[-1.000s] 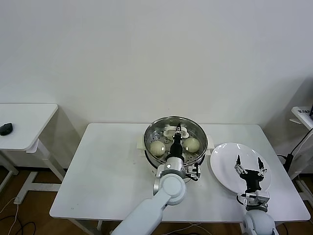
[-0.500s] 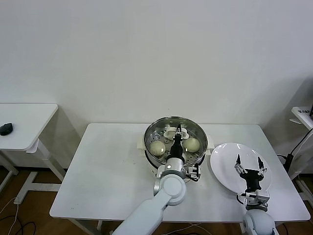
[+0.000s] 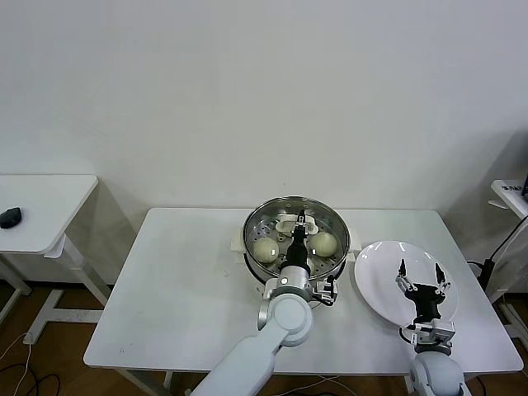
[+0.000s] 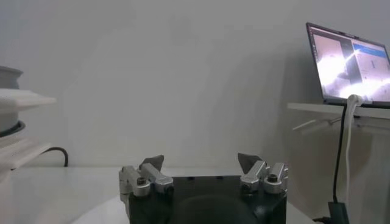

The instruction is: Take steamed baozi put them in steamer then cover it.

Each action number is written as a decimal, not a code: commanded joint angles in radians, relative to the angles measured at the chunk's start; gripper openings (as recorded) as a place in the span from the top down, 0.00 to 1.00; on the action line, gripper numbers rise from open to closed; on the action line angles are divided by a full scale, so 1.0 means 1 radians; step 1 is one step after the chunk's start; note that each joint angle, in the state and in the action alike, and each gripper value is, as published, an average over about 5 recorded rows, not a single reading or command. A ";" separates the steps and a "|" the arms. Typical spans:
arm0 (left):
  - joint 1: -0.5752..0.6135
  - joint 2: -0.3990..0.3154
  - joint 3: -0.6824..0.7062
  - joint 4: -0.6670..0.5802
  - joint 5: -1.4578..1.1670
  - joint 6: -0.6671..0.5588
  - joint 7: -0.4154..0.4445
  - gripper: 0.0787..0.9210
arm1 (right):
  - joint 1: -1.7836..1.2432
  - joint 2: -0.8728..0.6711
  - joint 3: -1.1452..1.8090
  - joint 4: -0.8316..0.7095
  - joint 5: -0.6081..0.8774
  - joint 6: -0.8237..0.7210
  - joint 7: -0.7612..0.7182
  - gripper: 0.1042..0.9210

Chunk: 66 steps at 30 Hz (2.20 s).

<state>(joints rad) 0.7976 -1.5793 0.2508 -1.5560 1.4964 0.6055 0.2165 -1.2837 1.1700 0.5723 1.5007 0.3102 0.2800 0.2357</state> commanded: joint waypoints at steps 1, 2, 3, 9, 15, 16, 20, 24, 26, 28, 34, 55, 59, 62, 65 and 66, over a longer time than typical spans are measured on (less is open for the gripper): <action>0.006 0.002 -0.003 -0.017 0.003 0.000 0.011 0.78 | -0.001 0.000 0.000 0.003 0.000 0.001 0.000 0.12; 0.009 0.003 -0.003 -0.025 0.002 0.000 0.011 0.74 | -0.001 0.000 0.000 0.003 0.000 0.001 0.000 0.12; 0.011 0.005 -0.003 -0.035 0.001 0.000 0.011 0.71 | -0.001 0.000 -0.001 0.003 0.000 0.000 0.000 0.12; 0.033 0.028 0.011 -0.118 -0.015 0.007 0.013 0.51 | -0.001 0.002 -0.005 0.006 -0.002 -0.001 0.000 0.12; 0.070 0.069 0.026 -0.215 -0.053 0.017 0.018 0.38 | 0.004 0.000 -0.006 0.013 -0.005 -0.007 0.001 0.12; 0.077 0.080 0.028 -0.236 -0.062 0.019 0.019 0.36 | 0.005 -0.002 -0.006 0.015 -0.005 -0.009 0.001 0.12; 0.111 0.135 0.026 -0.337 -0.114 0.029 0.024 0.25 | 0.009 -0.009 -0.005 0.019 -0.003 -0.013 0.002 0.12; 0.151 0.206 0.007 -0.450 -0.198 0.037 0.026 0.14 | 0.013 -0.014 -0.005 0.014 0.000 -0.013 0.001 0.12; 0.171 0.240 -0.023 -0.501 -0.257 0.035 0.016 0.12 | 0.015 -0.014 -0.005 0.010 0.001 -0.010 -0.004 0.12; 0.192 0.274 -0.074 -0.547 -0.336 0.020 -0.018 0.12 | 0.016 -0.014 -0.005 0.007 0.006 -0.005 -0.015 0.12; 0.259 0.326 -0.305 -0.570 -0.802 -0.153 -0.293 0.12 | 0.007 -0.021 -0.010 0.009 0.055 0.014 -0.054 0.12; 0.405 0.296 -0.675 -0.225 -1.643 -0.758 -0.292 0.12 | -0.070 -0.015 -0.026 0.042 0.126 0.055 -0.182 0.12; 0.438 0.286 -0.659 -0.236 -1.593 -0.770 -0.279 0.12 | -0.080 -0.019 -0.026 0.053 0.131 0.051 -0.181 0.12; 0.458 0.280 -0.647 -0.240 -1.558 -0.780 -0.278 0.12 | -0.087 -0.021 -0.025 0.058 0.131 0.050 -0.178 0.12; 0.476 0.274 -0.645 -0.241 -1.526 -0.788 -0.280 0.12 | -0.095 -0.020 -0.022 0.062 0.131 0.050 -0.175 0.12; 0.481 0.273 -0.646 -0.240 -1.512 -0.789 -0.280 0.12 | -0.096 -0.020 -0.021 0.063 0.130 0.051 -0.174 0.12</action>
<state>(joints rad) 1.2025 -1.2992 -0.3554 -1.8234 0.0136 -0.0939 -0.0696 -1.3611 1.1491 0.5475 1.5524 0.4247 0.3233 0.0793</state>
